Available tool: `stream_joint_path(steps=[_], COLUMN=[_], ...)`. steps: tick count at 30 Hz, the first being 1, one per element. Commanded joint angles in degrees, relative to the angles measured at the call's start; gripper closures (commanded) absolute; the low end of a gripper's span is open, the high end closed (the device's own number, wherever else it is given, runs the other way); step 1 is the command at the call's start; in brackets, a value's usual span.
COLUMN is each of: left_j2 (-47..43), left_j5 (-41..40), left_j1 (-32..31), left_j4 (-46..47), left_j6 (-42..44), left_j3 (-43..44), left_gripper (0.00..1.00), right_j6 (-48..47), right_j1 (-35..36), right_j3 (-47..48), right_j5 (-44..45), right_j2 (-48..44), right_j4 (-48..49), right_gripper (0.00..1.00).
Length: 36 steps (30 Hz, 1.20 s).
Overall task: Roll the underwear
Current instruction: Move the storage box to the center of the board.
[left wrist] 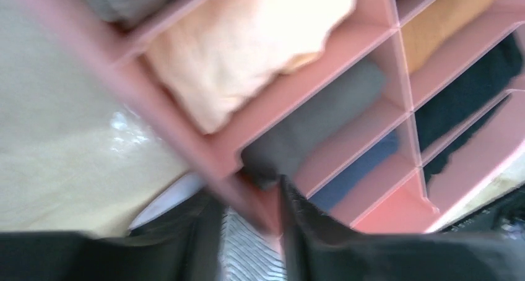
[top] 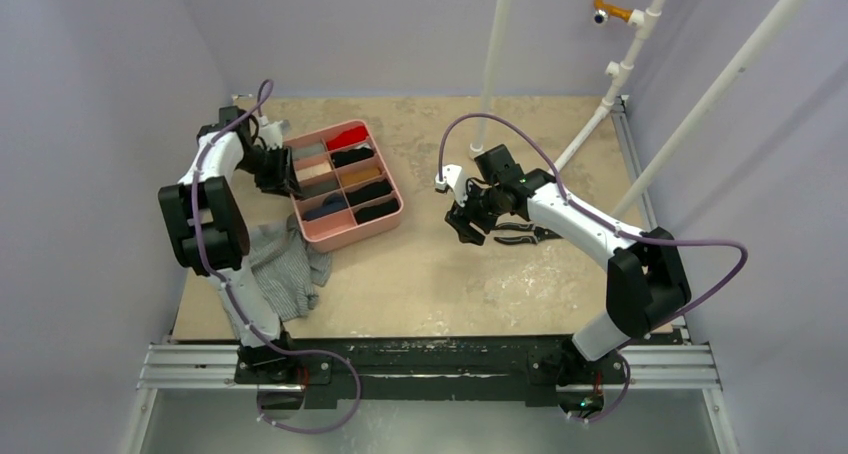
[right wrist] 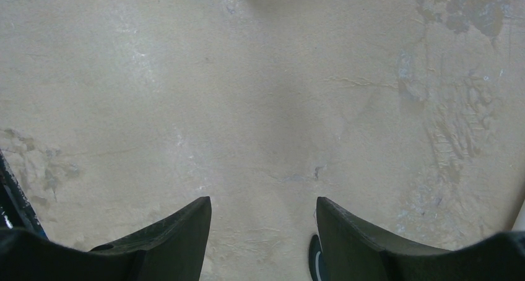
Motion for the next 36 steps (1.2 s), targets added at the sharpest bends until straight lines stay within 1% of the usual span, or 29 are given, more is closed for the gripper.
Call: stream_joint_path(steps=[1,2,3,11,18,29,36], left_j2=[2.6,3.3,4.1,9.4,10.8,14.9,16.3], left_j5=[1.0,1.1,1.5,7.3,10.3,16.8,16.4], left_j1=[-0.9,-1.0,-1.1,-1.7,-2.5,-4.5,-6.3], left_j4=[3.3,3.5,3.8,5.7,12.2,15.6,16.4], left_j6=[-6.4,-7.6,-8.7,-20.6,-30.6,-35.4,-35.7], left_j3=[7.7,9.1,10.3,21.7,22.5,26.2,28.6], left_gripper=[0.85,0.99,1.00,1.00,1.00,1.00,1.00], right_j6=[-0.5,-0.5,-0.5,-0.5,-0.7,-0.7,-0.7], right_j1=[-0.3,-0.3,-0.4,-0.3,-0.3,-0.3,-0.3], right_j3=[-0.4,-0.3,-0.3,-0.2,0.1,0.1,0.6], right_j5=[-0.8,-0.8,-0.8,-0.7,-0.6,-0.7,-0.8], right_j2=[-1.5,-1.4,-1.3,-0.4,0.7,2.4,3.1], right_j4=[1.1,1.1,1.0,0.9,0.9,1.0,0.6], right_gripper=[0.38,0.38,0.38,0.38,0.38,0.38,0.38])
